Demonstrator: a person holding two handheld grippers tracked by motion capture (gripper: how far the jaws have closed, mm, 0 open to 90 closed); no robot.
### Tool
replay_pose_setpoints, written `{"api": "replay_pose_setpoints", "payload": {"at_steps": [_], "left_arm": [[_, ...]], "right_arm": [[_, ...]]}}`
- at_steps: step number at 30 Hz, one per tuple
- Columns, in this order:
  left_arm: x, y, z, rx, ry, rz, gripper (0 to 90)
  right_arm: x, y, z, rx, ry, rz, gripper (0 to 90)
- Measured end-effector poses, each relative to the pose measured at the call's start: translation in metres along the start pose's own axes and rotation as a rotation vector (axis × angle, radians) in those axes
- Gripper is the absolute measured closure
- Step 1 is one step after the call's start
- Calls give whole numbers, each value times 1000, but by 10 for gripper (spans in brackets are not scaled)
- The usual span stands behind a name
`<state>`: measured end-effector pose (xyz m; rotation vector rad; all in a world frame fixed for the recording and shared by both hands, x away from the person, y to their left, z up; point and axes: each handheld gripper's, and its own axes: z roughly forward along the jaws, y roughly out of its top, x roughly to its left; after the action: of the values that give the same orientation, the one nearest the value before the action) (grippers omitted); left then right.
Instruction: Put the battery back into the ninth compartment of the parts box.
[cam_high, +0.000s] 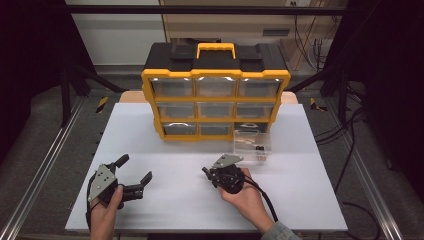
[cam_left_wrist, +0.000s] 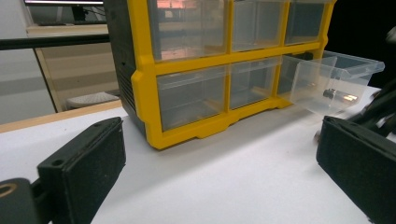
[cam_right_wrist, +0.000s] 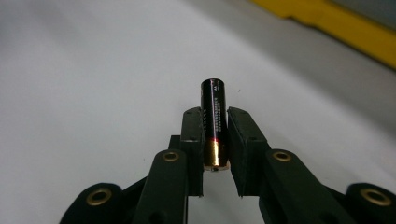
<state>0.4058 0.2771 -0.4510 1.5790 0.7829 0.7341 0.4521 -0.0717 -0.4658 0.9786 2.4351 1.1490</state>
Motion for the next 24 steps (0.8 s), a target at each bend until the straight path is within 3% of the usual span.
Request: {"api": "replay_pose_setpoints", "payload": {"at_steps": [3,5,11,24], "left_arm": [[2,0,0,-10,5,-14,13],[2,0,0,-7,8,-12,12],[1,0,0,-4,10,-10,12],[2,0,-4,-18,17,-35,12]], "right_arm": [[-6,3,-21,-73,-25,-9,767],[-10,6,-32,-102,-68,-31,767],[-26,16,-62,-194,-106,-3,767],[-74,14,-109,-296,-227,95,767]]}}
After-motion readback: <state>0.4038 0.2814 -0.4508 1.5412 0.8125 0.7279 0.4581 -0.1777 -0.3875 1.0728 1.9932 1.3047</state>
